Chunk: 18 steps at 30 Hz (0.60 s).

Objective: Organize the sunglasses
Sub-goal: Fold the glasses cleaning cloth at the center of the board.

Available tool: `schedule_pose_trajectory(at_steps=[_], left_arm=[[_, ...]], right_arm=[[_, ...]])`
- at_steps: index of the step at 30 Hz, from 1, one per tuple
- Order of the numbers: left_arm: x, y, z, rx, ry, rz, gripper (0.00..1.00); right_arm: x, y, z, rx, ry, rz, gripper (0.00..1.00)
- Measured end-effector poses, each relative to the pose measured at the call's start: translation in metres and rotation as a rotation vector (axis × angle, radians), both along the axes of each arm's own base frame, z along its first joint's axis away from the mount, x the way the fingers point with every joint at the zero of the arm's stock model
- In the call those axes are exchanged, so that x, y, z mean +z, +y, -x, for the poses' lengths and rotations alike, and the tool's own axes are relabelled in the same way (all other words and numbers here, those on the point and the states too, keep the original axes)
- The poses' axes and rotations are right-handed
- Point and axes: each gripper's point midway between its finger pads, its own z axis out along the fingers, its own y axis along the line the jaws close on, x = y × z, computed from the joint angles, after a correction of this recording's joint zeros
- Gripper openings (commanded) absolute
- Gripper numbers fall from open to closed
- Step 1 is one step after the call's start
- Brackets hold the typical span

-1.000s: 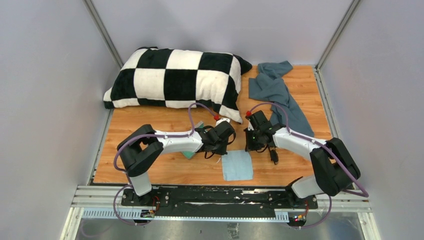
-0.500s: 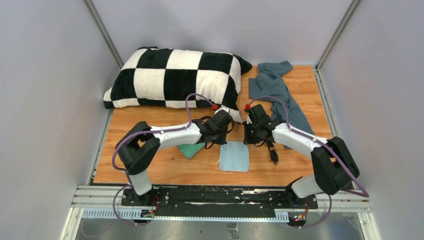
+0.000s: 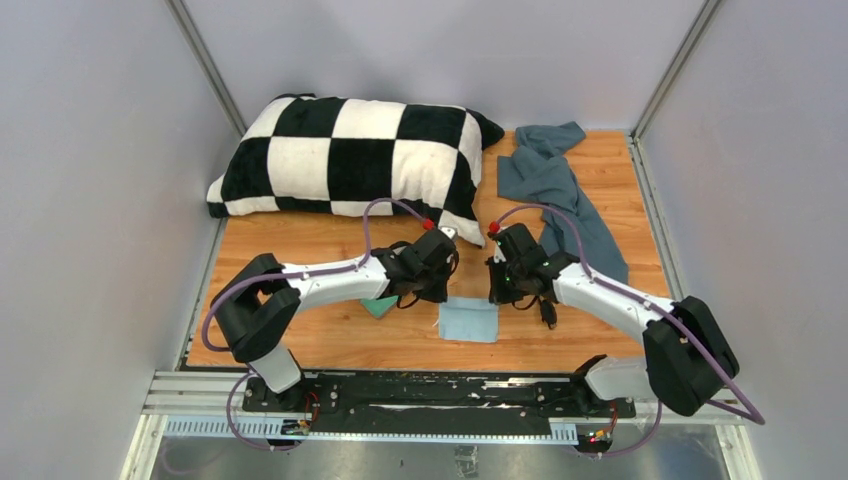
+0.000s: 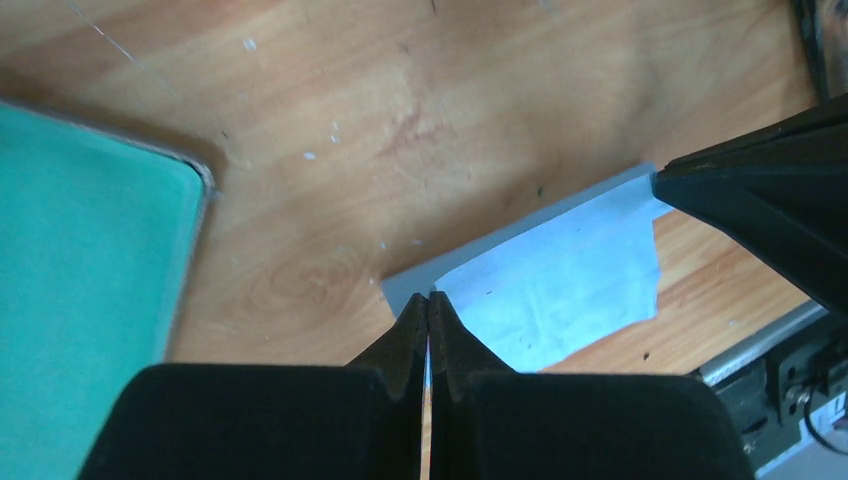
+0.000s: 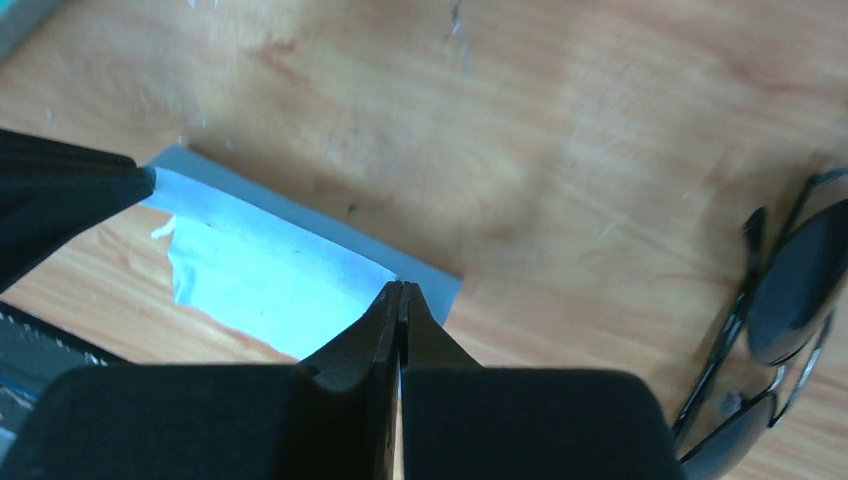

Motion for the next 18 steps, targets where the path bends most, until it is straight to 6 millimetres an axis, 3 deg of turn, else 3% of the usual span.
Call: schedule_pose_trajectory(at_steps=[10, 18], left_arm=[[-0.022, -0.002, 0.044, -0.077, 0.063, -0.025, 0.0], [-0.024, -0.006, 0.052, -0.074, 0.075, -0.012, 0.0]], right_arm=[[-0.018, -0.002, 0.048, 0.065, 0.062, 0.017, 0.0], [-0.02, -0.001, 0.056, 0.064, 0.074, 0.013, 0.0]])
